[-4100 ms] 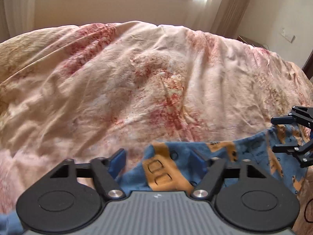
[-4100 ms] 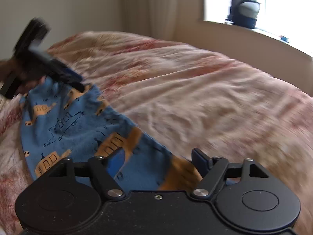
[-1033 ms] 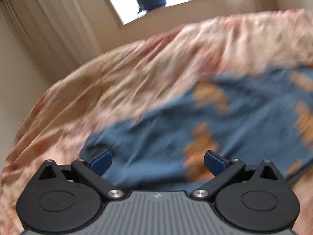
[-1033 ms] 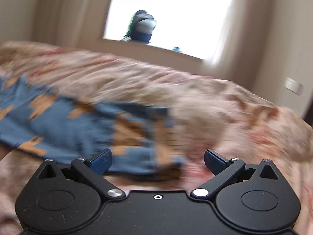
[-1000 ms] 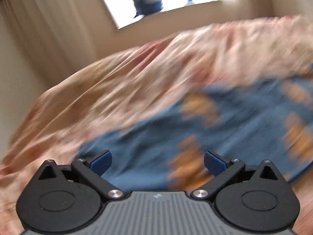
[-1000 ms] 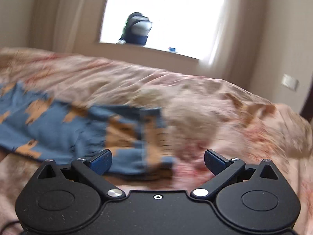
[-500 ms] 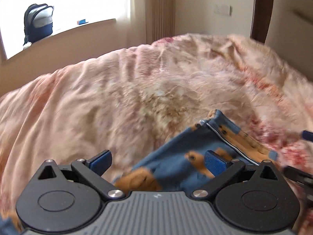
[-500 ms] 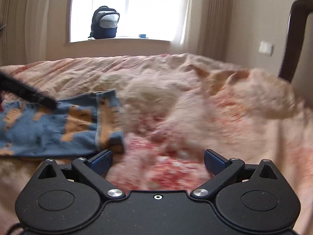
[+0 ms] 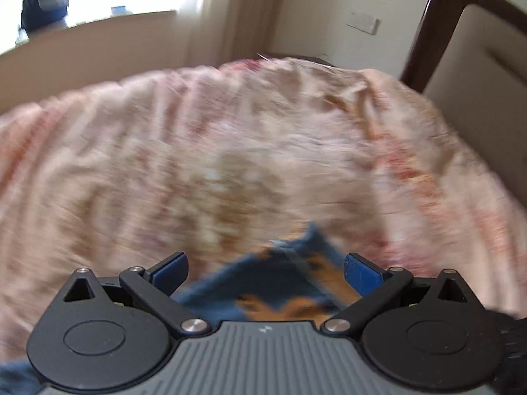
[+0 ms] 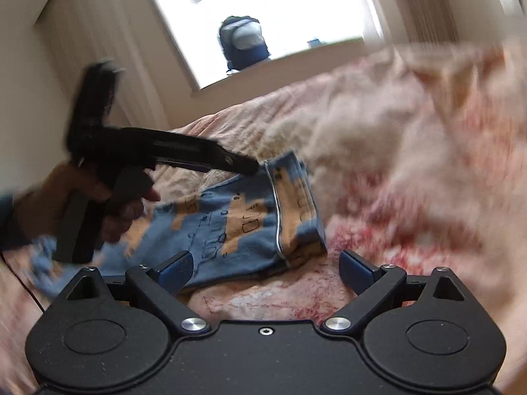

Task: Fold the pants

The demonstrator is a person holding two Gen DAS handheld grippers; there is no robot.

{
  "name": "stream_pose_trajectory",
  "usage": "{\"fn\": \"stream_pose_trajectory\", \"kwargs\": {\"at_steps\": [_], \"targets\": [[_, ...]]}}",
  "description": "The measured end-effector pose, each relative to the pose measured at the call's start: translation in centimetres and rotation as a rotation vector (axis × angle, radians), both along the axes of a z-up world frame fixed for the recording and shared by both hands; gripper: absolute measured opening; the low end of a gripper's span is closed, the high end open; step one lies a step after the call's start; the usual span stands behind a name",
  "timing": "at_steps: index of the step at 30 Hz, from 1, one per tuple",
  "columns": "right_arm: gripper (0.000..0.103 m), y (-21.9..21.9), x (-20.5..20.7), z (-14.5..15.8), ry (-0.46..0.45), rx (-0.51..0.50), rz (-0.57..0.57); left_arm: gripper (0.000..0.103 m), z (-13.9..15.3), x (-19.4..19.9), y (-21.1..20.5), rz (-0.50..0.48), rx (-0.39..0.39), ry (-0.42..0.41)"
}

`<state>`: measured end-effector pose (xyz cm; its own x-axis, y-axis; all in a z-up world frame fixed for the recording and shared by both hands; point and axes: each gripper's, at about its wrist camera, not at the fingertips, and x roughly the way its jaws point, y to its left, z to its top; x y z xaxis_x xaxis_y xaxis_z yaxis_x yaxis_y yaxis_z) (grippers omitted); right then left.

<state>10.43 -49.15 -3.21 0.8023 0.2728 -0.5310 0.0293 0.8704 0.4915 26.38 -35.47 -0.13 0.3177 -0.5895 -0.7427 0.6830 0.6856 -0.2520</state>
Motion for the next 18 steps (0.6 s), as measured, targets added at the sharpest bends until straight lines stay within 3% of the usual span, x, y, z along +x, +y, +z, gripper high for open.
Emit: {"fn": "stream_pose_trajectory", "kwargs": {"at_steps": [3, 9, 12, 14, 16, 18], "targets": [[0.101, -1.0, 0.4, -0.3, -0.009, 0.103, -0.047, 0.103, -0.4, 0.3, -1.4, -0.012, -0.034, 0.12], [0.098, -0.5, 1.2, -0.9, -0.028, 0.163, -0.121, 0.1, -0.5, 0.8, -2.3, -0.017, -0.126, 0.262], [0.085, -0.2, 0.7, -1.3, -0.028, 0.201, -0.194, 0.086, -0.5, 1.0, -2.9, -0.029, -0.127, 0.287], [0.072, -0.2, 0.5, -1.4, -0.025, 0.207, -0.238, 0.083, -0.5, 1.0, -3.4, -0.03, -0.113, 0.287], [0.044, -0.3, 0.3, -1.5, -0.011, 0.199, -0.277, 0.075, -0.3, 1.0, -3.5, -0.037, -0.123, 0.294], [0.028, -0.2, 0.2, -1.7, 0.005, 0.177, -0.304, 0.07, -0.1, 1.1, -3.6, -0.04, -0.134, 0.32]]}}
